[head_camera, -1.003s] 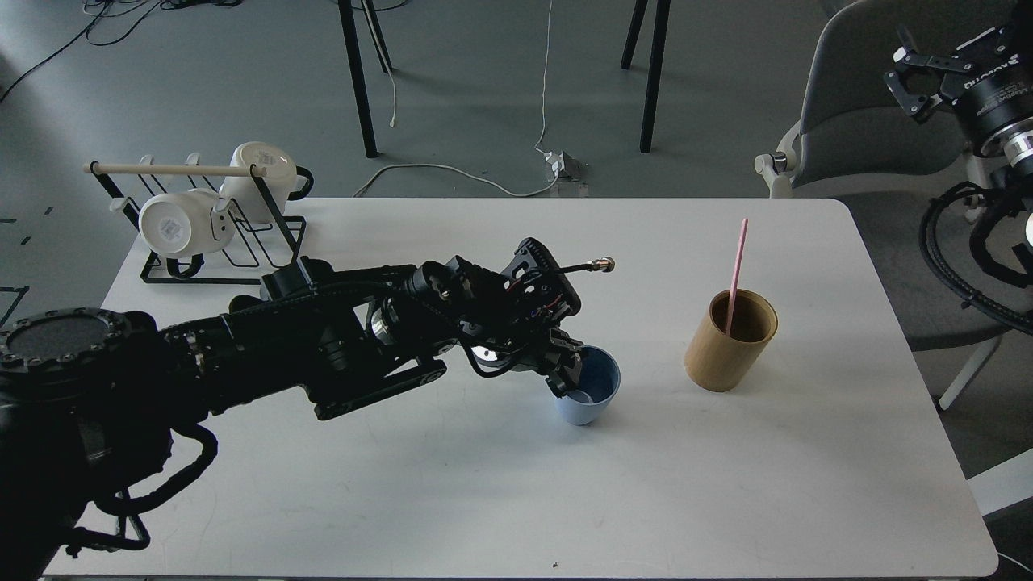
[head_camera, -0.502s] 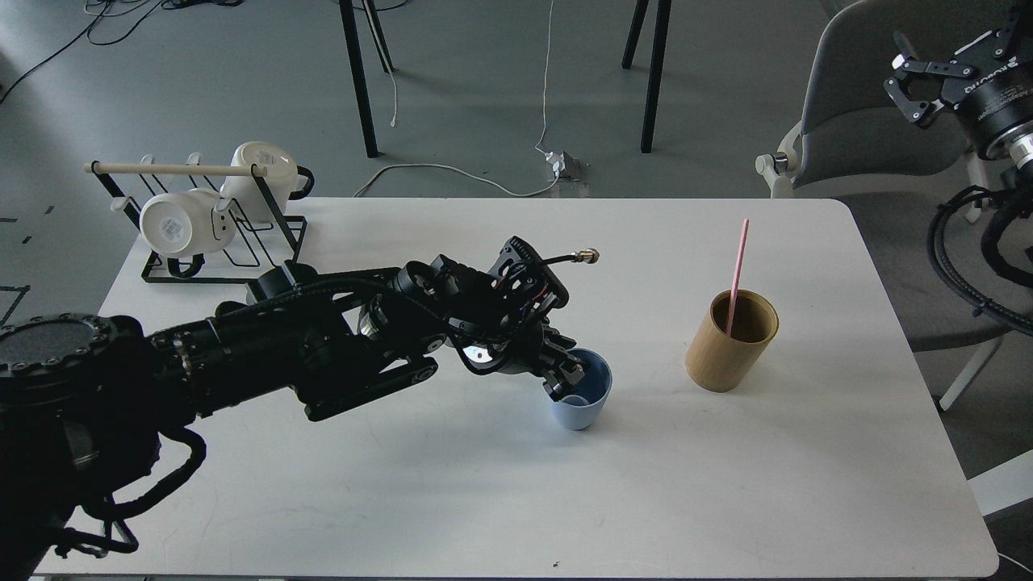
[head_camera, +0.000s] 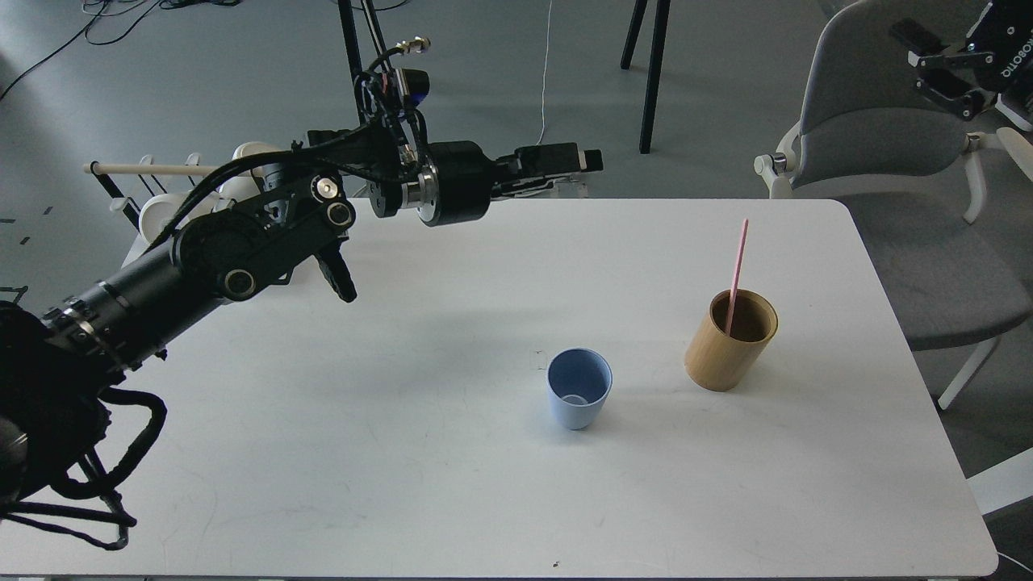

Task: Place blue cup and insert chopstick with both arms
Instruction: 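Release the blue cup and lift the left arm back toward the rack, then reach the right gripper to the straw in the tan cup and grasp it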

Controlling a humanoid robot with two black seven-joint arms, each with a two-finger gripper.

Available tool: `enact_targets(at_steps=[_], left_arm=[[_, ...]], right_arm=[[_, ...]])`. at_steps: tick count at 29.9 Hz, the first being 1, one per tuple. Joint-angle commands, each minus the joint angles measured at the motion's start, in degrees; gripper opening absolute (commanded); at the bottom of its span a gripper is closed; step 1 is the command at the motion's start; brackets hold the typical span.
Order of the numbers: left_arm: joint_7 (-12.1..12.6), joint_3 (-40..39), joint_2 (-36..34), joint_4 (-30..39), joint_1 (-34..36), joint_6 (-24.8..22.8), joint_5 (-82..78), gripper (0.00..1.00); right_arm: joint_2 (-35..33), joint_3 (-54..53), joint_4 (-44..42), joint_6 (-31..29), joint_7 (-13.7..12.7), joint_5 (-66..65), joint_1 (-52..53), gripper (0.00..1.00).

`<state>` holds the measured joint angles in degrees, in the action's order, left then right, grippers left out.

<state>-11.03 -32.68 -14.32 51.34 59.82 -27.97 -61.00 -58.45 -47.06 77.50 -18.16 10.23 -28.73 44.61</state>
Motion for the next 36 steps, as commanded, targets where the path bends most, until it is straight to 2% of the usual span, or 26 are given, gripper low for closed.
enact_targets(at_steps=[1, 4, 6, 10, 12, 15, 18, 23, 30, 33, 36], left_arm=[[0.4, -2.7, -1.2, -3.3, -1.5, 0.0, 16.5, 1.0], [0.0, -3.3, -1.3, -4.5, -2.2, 0.0, 25.9, 1.0], [0.0, -4.2, -1.1, -6.4, -2.2, 0.0, 31.7, 1.0], [0.4, -8.7, -0.4, -12.0, -2.2, 0.0, 46.9, 1.0], [0.6, -9.0, -0.3, -15.0, -2.1, 0.0, 54.5, 0.99], [1.3, -9.3, -0.4, -17.5, -1.9, 0.0, 63.1, 0.99], [1.6, -9.3, -0.6, -20.6, -1.6, 0.0, 70.2, 0.99], [1.2, -9.3, -1.0, -22.9, -1.6, 0.0, 75.3, 0.99], [1.1, -9.3, -2.5, -23.4, -2.7, 0.0, 75.5, 1.0], [1.0, -9.3, -2.5, -23.4, -3.0, 0.0, 75.5, 1.0], [1.0, -9.3, -2.5, -23.4, -3.0, 0.0, 75.5, 1.0]], right_arm=[[-2.0, 1.4, 7.5, 5.7, -0.1, -17.8, -0.7, 0.99], [-2.1, 4.9, 11.4, 11.5, -0.1, -36.0, -1.0, 0.99], [-2.2, 7.2, 11.8, 12.9, -0.1, -42.4, -1.1, 0.99], [-1.8, 12.7, 11.5, 13.6, 0.0, -46.8, -1.1, 0.99], [-1.3, 15.7, 11.1, 15.9, 0.0, -49.4, -1.3, 0.99], [0.8, 20.9, 8.9, 21.0, 0.0, -52.6, -1.9, 0.94], [5.6, 24.8, 4.5, 22.2, 0.1, -56.7, -1.7, 0.87], [13.5, 26.5, -4.1, 22.6, 0.1, -62.1, -1.9, 0.8], [16.8, 28.3, -9.0, 22.6, 0.1, -62.8, -2.7, 0.76], [17.2, 30.0, -9.9, 22.6, 0.1, -62.8, -2.6, 0.67], [17.1, 31.5, -10.0, 22.5, 0.0, -62.8, -2.5, 0.45]])
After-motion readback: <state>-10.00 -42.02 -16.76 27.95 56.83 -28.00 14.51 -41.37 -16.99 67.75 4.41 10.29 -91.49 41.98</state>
